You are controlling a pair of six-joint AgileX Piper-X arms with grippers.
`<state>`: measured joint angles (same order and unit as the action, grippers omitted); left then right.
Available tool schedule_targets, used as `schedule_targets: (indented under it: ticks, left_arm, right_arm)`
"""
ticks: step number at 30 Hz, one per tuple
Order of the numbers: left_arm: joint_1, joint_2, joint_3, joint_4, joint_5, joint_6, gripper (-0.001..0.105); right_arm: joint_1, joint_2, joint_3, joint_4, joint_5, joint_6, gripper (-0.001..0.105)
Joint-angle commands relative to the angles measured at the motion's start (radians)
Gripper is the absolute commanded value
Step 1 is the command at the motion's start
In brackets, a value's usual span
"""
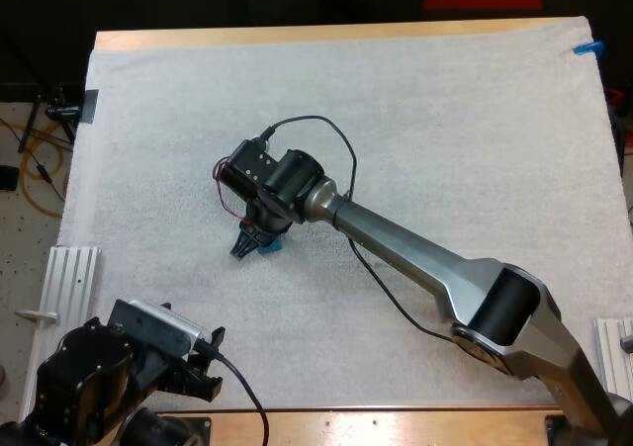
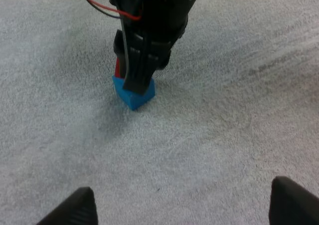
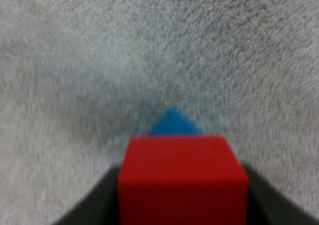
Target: Stack red cube on blue cube
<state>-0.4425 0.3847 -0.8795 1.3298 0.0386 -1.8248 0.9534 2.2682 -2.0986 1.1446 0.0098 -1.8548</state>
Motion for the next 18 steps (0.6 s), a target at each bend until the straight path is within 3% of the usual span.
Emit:
schedule_targets:
  ticks: [1, 7, 18]
  left_arm:
    - [0.000, 0.000, -0.006, 0.000, -0.013, -0.011, 0.067]
    - [0.000, 0.000, -0.006, 0.000, -0.013, -0.011, 0.067]
    - [0.000, 0.000, -0.006, 0.000, -0.013, -0.011, 0.067]
  right_arm:
    - [-0.002, -0.001, -0.010, -0.005, -0.010, -0.019, 0.008]
    - [-0.002, 0.003, -0.010, -0.011, -0.010, -0.019, 0.034]
    - [-0.002, 0.003, -0.010, -0.040, -0.010, -0.019, 0.036]
